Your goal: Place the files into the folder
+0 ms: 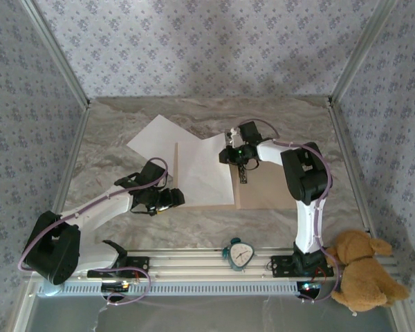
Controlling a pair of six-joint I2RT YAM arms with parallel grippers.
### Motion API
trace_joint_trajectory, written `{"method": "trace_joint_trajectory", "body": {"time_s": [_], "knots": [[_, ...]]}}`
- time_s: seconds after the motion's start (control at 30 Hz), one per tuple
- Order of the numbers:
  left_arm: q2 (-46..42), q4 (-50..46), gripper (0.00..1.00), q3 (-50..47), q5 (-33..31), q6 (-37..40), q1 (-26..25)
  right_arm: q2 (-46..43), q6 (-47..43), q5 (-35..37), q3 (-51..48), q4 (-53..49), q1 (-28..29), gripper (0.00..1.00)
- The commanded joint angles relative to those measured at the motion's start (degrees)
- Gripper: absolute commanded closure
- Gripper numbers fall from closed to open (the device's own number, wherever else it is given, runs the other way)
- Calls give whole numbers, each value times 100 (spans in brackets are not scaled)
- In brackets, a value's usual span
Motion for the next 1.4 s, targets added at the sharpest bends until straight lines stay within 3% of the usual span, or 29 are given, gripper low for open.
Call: {"method": "trace_joint_trajectory", "body": {"time_s": [0.0,0.63,1.37], "knots": [[-143,-37,24,-29,-55,56,14,-302,-65,102,-132,-64,-5,87],[-152,35,24,-104,-50,38,16,-450,667,-481,-1056,1368,-74,94],[-187,11,24,-131,-54,64,16,-326,545,-445,-642,1174,-214,98]]}}
